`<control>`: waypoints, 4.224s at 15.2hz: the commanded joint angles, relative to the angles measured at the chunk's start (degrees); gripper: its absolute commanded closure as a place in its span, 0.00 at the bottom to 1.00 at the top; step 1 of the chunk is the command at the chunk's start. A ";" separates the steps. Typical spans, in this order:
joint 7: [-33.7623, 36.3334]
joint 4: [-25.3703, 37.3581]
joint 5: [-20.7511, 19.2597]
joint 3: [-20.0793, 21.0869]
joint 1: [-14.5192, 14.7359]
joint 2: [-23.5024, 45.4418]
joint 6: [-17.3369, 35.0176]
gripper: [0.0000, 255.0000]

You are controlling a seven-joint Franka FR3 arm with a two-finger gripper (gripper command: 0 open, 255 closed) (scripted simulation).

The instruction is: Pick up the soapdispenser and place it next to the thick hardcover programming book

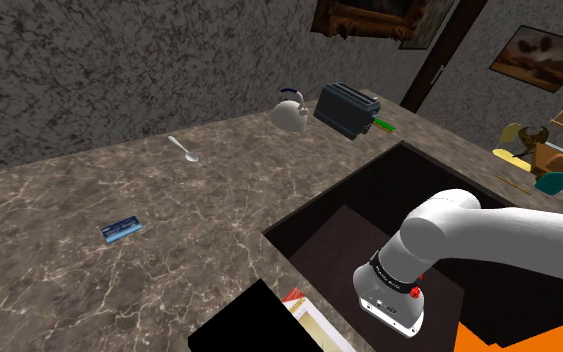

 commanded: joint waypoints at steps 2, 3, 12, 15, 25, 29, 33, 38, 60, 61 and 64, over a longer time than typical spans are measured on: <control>-1.00 -3.95 0.25 -0.44 1.66 -2.20 1.49 1.00; -1.33 -5.16 0.34 -0.48 2.09 -2.87 2.00 1.00; -3.75 -14.93 1.65 -0.04 5.38 -8.41 6.25 1.00; -4.37 -17.82 2.26 0.38 6.31 -10.10 7.58 1.00; -5.96 -26.40 4.82 2.55 9.04 -15.22 11.79 1.00; -6.42 -29.44 6.05 3.71 10.02 -17.08 13.40 1.00; -6.82 -32.27 7.40 5.02 10.94 -18.84 14.96 1.00; -7.21 -35.52 9.23 6.86 12.02 -20.90 16.88 1.00; -7.80 -41.91 14.06 11.88 14.28 -25.12 21.17 0.00; -7.80 -41.91 14.06 11.88 14.28 -25.12 21.17 0.00; -7.61 -40.34 13.04 10.83 13.58 -24.19 20.28 0.00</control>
